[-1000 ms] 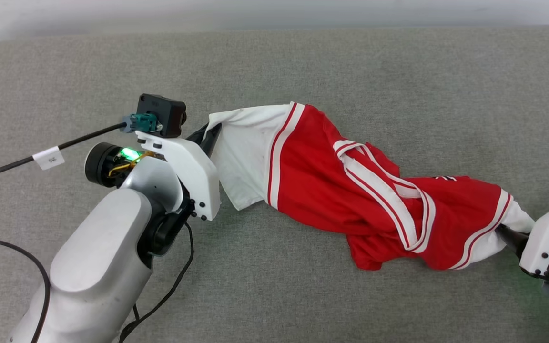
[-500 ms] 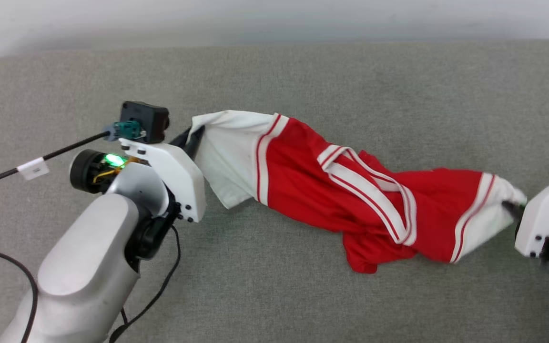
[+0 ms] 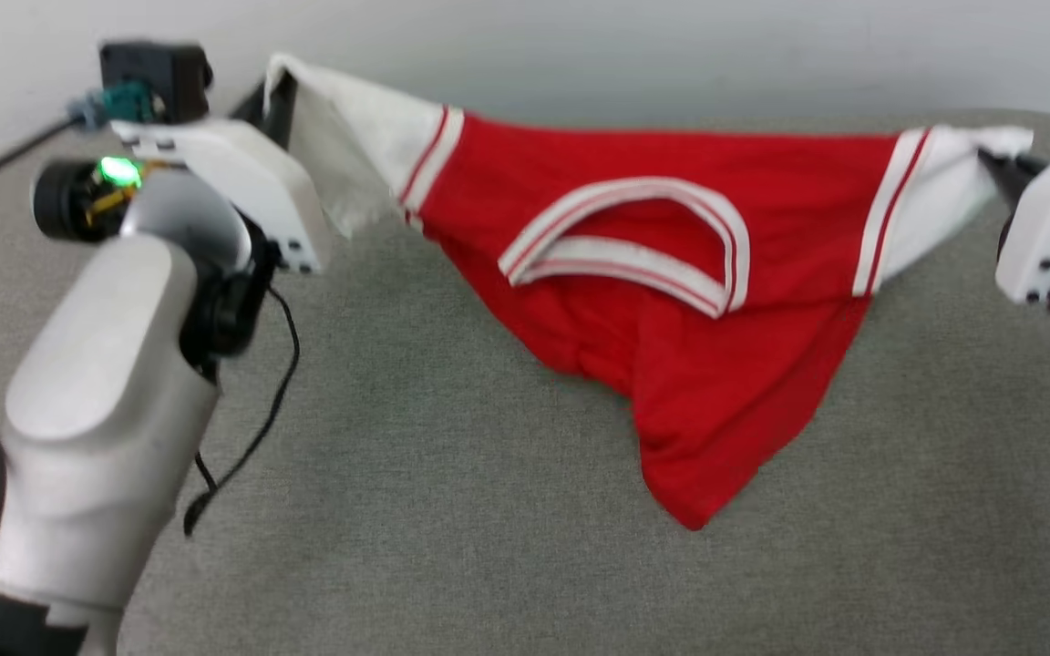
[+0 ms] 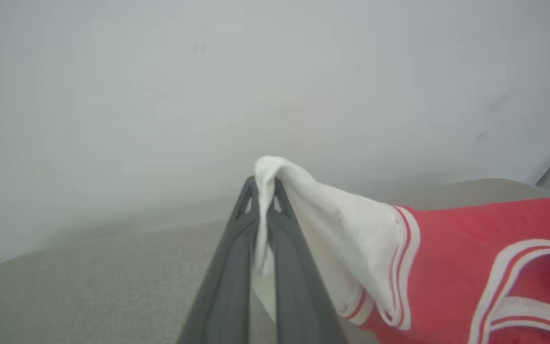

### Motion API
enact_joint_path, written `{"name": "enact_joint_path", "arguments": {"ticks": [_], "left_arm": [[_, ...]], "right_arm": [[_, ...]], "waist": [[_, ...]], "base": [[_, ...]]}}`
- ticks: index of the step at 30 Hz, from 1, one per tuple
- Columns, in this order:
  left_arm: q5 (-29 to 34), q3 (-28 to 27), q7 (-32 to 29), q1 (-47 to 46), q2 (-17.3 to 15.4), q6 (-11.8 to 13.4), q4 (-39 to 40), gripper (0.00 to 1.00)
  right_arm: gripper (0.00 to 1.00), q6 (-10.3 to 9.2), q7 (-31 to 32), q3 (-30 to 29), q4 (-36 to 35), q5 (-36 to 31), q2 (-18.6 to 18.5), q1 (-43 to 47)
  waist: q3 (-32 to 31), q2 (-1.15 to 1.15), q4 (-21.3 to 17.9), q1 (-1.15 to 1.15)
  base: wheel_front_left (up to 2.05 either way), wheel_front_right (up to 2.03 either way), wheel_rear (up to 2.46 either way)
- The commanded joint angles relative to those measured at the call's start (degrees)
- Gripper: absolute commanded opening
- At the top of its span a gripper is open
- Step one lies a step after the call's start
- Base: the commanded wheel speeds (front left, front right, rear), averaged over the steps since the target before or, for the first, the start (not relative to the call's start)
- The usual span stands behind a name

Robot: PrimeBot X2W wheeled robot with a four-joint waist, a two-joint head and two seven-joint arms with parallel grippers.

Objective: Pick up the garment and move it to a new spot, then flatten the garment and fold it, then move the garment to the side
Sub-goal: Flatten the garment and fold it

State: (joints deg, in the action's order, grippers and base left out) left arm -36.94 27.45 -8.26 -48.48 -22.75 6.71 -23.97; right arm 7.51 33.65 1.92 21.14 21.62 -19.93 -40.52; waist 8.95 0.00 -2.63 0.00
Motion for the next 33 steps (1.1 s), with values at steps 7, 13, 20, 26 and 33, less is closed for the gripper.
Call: {"name": "enact_joint_path", "arguments": {"ticks": [7,13,20,26,33], "left_arm": [[2.07,-2.00,5.08,-14.02,1.31,-0.51,-7.82,0.00],[3.75,-3.93,11.45,-26.71,1.56,-1.16,-13.60,0.00],[5.90,-4.38,17.25,-38.10,1.49,-2.07,-17.47,0.00],[6.22,-4.52,19.65,-43.45,2.15,-3.04,-20.04,0.00],[4.79,-4.62,21.24,-43.81,4.03,-4.49,-24.42,0.00]], "right_arm": [[0.00,-0.04,-5.14,2.16,4.95,-0.34,0.45,-14.82],[0.00,-0.04,-11.62,3.76,8.56,-0.97,1.26,-28.27],[0.00,-0.04,-18.35,5.66,11.85,-1.21,1.57,-41.53],[0.00,-0.04,-21.97,7.93,15.71,-0.06,2.38,-48.61],[0.00,-0.04,-24.91,12.68,21.46,2.85,2.87,-51.37]], "waist": [[5.28,0.00,0.25,0.00],[10.48,0.00,0.26,0.00],[15.02,0.00,0.30,0.00],[19.17,0.00,0.45,0.00],[24.32,0.00,1.37,0.00]], "base": [[0.00,0.00,0.00],[0.00,0.00,0.00],[0.00,0.00,0.00],[0.00,0.00,0.00],[0.00,0.00,0.00]]}}
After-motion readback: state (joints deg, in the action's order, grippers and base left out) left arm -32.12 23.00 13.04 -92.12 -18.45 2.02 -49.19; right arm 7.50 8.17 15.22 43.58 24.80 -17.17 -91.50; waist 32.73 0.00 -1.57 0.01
